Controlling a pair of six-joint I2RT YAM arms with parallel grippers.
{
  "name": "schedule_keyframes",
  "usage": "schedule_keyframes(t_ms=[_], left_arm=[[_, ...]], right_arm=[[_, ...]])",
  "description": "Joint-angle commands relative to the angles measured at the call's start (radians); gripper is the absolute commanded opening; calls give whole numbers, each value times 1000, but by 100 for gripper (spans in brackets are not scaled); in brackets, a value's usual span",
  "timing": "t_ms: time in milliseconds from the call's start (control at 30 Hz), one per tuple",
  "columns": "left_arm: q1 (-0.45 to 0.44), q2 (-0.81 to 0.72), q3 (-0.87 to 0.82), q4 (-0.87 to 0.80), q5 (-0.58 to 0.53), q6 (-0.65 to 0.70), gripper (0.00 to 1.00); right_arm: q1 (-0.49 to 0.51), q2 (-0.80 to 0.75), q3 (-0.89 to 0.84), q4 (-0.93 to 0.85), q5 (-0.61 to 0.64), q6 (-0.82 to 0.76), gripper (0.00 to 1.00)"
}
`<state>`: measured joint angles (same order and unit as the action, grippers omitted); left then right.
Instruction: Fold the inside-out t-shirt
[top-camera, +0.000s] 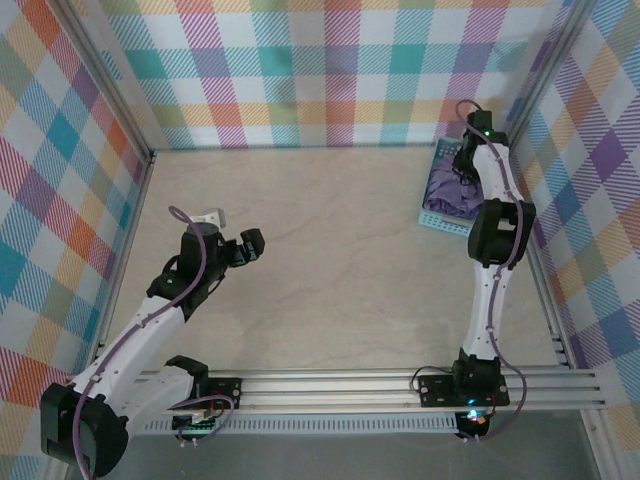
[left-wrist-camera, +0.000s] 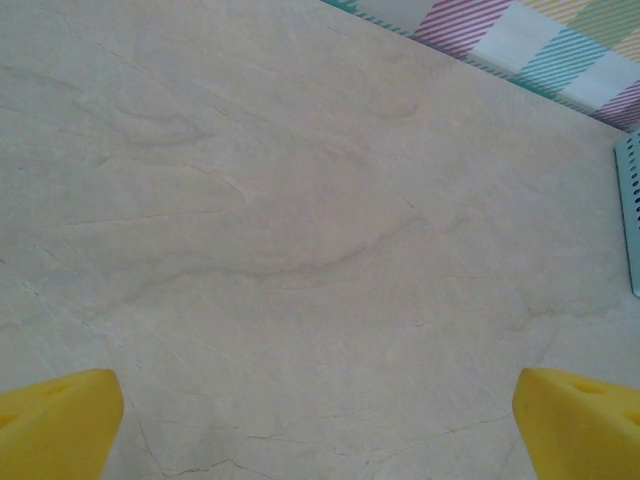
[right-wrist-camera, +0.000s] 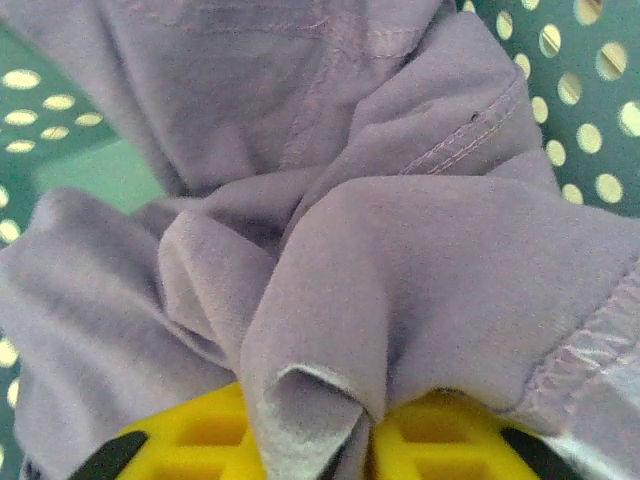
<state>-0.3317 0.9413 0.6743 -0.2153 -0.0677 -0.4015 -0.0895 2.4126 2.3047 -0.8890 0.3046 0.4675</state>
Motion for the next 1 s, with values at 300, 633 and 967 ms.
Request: schedule_keyframes(t_ms=[300,633,967], left_arm=[[-22,11,60,-21,29,-28,100],[-31,13,82,-43,30,-28,100],[-33,-16,69,-54,10,-23,100]], right_arm=[[119,-552,-354,276,-3,-143,12],[438,-869,-460,443,98,-402,9],[695,-983,-391,377,-26,-472,8]])
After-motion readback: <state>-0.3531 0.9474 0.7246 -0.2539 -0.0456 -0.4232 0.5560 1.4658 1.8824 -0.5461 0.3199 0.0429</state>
